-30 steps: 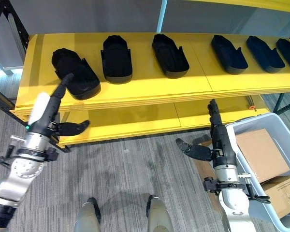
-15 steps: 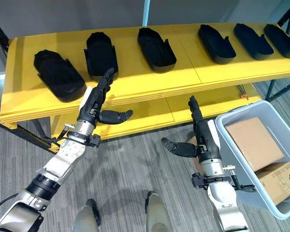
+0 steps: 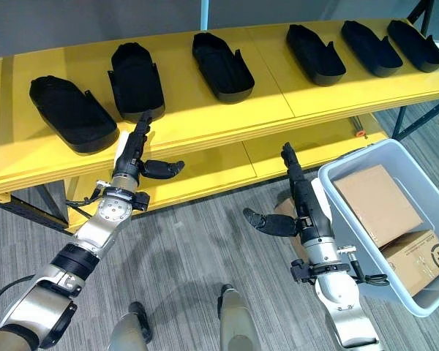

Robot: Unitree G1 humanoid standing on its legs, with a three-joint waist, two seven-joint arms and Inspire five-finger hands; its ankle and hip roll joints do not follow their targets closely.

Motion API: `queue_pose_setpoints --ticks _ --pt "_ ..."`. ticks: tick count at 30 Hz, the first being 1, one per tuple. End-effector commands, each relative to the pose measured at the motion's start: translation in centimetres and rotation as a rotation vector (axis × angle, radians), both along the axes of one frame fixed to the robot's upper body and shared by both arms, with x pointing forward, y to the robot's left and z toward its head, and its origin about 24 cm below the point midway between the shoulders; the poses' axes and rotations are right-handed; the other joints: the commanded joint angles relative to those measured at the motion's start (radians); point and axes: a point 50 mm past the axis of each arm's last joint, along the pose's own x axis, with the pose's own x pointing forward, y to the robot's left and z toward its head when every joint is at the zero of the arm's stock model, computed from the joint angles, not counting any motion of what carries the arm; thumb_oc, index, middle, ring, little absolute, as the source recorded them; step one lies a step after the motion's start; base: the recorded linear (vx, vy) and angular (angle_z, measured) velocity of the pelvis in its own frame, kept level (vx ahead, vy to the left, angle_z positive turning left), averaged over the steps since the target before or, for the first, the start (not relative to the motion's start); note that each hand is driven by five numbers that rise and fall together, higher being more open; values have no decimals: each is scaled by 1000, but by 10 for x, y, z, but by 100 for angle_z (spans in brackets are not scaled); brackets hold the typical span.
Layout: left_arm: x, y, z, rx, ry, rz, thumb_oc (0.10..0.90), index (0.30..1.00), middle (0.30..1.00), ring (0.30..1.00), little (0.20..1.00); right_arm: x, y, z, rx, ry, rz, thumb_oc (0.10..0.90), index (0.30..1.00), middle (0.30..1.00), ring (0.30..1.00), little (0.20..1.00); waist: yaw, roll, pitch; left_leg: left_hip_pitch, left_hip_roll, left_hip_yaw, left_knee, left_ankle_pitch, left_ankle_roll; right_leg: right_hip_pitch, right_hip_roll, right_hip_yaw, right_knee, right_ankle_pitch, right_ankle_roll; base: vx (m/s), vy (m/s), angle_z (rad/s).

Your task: Move parts from the plastic box to the shelf.

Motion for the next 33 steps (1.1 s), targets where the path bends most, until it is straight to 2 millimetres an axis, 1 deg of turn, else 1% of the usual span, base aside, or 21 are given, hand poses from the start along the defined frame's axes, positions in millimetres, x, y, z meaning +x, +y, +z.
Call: queue_pose_setpoints --ticks 1,8,9,10,15,23,26,33 --pt "14 -9 64 37 -240 3 900 1000 1000 1000 1000 -8 5 53 -5 -287 59 900 1000 1000 1000 1000 1 0 -67 10 50 -35 -43 57 33 60 -22 -4 -46 77 -6 0 0 0" --pt "16 16 60 86 -219 111 900 1000 1000 1000 1000 -10 1 54 -4 -293 53 900 1000 1000 1000 1000 4 -3 -60 1 49 -40 -33 55 33 59 -21 -7 -40 76 -5 1 1 1" --pt "16 23 60 101 -218 137 900 1000 1000 1000 1000 -11 0 54 -4 -293 49 900 1000 1000 1000 1000 6 -6 -59 1 48 -41 -33 54 33 60 -22 -8 -41 75 -5 7 3 3" --pt "16 23 60 101 -218 137 900 1000 1000 1000 1000 -11 0 54 -4 -293 49 900 1000 1000 1000 1000 6 -6 -59 1 48 -41 -33 54 33 61 -22 -8 -41 75 -5 0 0 0" --pt "14 38 62 120 -225 190 900 1000 1000 1000 1000 -12 -3 54 -5 -294 39 900 1000 1000 1000 1000 10 -8 -61 0 46 -42 -35 52 33 60 -23 -11 -43 77 -3 0 0 0" --pt "14 60 69 207 -230 264 900 1000 1000 1000 1000 -15 -7 53 -14 -281 37 900 1000 1000 1000 1000 10 -10 -65 -6 46 -45 -22 47 33 57 -24 -11 -38 76 -3 0 0 0" --pt "13 69 69 232 -222 290 900 1000 1000 1000 1000 -16 -8 54 -10 -283 36 900 1000 1000 1000 1000 12 -12 -64 -7 46 -44 -21 46 33 59 -25 -10 -41 76 -1 0 0 0" --pt "11 83 66 266 -199 326 900 1000 1000 1000 1000 -17 -10 54 -14 -283 30 900 1000 1000 1000 1000 15 -11 -65 -12 44 -46 -15 44 34 57 -25 -7 -38 75 0 0 0 0"
